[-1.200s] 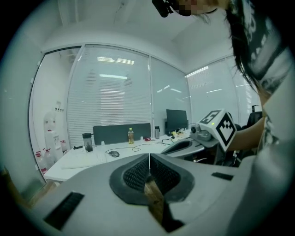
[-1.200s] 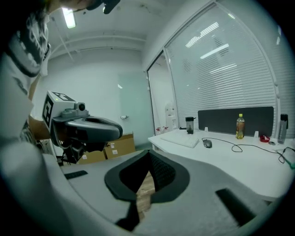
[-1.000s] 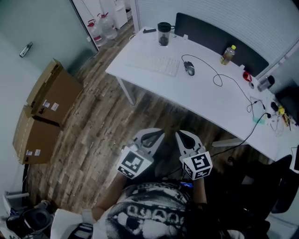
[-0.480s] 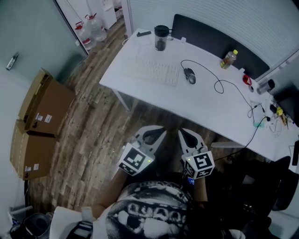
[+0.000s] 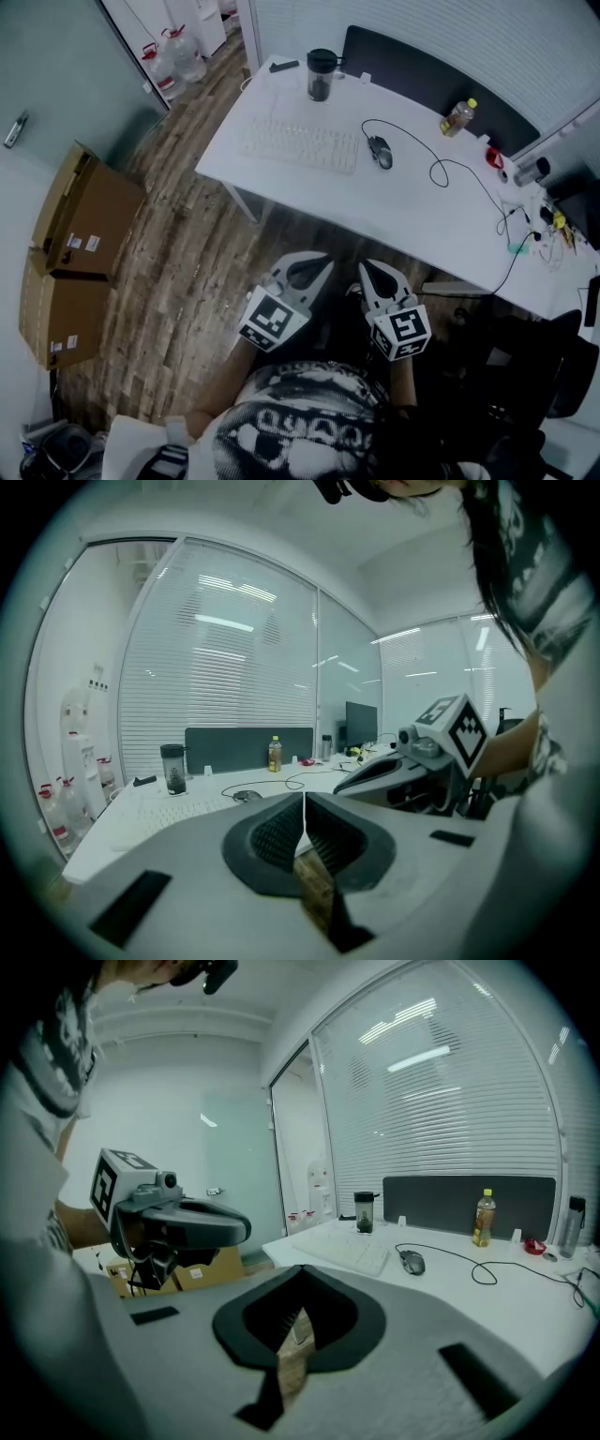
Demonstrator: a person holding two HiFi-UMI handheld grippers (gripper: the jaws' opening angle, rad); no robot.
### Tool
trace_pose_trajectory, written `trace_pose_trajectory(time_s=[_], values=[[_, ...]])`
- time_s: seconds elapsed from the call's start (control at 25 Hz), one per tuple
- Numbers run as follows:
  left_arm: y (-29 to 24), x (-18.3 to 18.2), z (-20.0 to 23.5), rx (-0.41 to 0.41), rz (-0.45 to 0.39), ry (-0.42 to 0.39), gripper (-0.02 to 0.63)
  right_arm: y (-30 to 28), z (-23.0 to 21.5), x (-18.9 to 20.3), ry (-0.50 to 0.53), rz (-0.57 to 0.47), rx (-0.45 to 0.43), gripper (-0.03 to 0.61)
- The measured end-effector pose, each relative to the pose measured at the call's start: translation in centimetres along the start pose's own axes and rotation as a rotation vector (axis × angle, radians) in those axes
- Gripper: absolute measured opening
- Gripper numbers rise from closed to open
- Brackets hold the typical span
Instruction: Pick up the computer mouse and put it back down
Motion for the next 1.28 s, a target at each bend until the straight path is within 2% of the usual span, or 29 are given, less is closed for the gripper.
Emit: trace_pose_trajectory(time_s=[0.44,0.92,1.12,1.28], values=[[-3.2,-0.1,2.4,-0.059,0.004,0.006,0.005,-2.5,-4.7,-1.1,0.011,-0.024,-0.018,-0.005],[-13.6,-1.5,6.8,-0.165,0.020,0.003,0.005,-8.5,-15.7,-2.5,0.017,-0.020,-0.124,-0.005],[-17.5,-1.8,8.1,-0.207,0.029,0.017,0.005,-11.6,-21.1,-1.2,0.020,0.025,-0.128,-0.005],[-19.3,-1.7,8.7,-0.231,0.052,0.013,0.005,-14.8,-24.4,0.9,0.024,0.099,-0.143,-0.005]])
Point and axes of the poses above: the fingertips, and each gripper's own axes: y backward along the fingers, z to its left, x out of its underside, the point moved 2 cm from there along y, backward along the fingers, and after that the axes turned 8 degrees about -z, right-handed, at the moved point
